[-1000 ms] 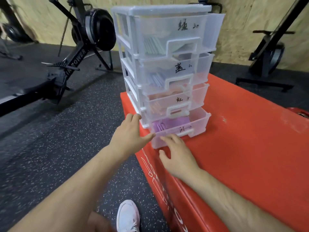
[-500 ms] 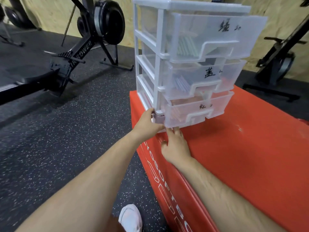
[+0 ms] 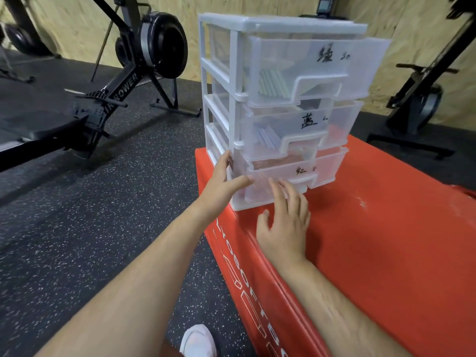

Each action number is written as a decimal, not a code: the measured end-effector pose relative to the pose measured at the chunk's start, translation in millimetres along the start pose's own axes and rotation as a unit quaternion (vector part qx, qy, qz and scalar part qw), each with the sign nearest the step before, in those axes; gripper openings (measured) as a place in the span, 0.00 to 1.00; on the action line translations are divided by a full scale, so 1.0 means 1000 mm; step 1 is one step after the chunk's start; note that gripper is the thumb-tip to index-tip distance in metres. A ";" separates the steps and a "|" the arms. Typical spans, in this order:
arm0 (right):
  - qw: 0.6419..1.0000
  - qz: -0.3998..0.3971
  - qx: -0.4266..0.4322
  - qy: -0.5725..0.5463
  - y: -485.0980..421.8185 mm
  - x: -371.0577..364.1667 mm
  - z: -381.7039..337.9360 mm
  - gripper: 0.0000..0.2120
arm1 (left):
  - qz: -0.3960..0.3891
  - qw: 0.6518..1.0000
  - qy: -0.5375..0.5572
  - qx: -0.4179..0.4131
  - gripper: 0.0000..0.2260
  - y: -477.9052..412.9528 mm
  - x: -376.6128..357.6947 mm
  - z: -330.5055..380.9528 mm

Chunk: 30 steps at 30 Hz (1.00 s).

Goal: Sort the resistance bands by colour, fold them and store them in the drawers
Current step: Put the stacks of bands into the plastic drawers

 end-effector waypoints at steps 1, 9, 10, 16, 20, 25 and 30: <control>1.000 -0.020 0.000 0.019 -0.006 -0.002 -0.002 0.35 | 0.009 1.000 0.001 -0.008 0.25 -0.001 -0.002 0.004; 0.988 -0.145 0.003 0.060 -0.050 -0.029 -0.013 0.38 | 0.165 0.983 -0.078 -0.012 0.18 -0.029 0.014 -0.005; 0.985 -0.162 0.004 0.058 -0.054 -0.032 -0.014 0.38 | 0.176 0.981 -0.081 -0.009 0.17 -0.032 0.016 -0.006; 0.997 0.011 0.053 -0.051 -0.049 0.003 -0.010 0.25 | 0.207 0.975 -0.075 0.034 0.13 -0.028 0.018 0.002; 0.985 0.134 0.103 -0.042 -0.050 0.038 -0.020 0.27 | 0.211 0.975 -0.032 -0.056 0.22 -0.023 0.013 0.031; 0.995 0.058 0.081 0.030 -0.074 0.040 -0.037 0.34 | 0.189 0.977 -0.060 -0.072 0.31 -0.027 0.000 0.046; 0.991 -0.083 0.064 0.084 -0.091 0.014 -0.036 0.37 | 0.251 0.963 -0.072 -0.059 0.22 -0.034 0.015 0.052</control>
Point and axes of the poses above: each hand's wrist, its own y-axis away from the middle knuckle, its own x-axis out of the back of the hand, z = x × y, the point moved 6 cm from there along -y, towards the middle knuckle, and after that the axes turned 2 degrees about -z, right-handed, at the moved point
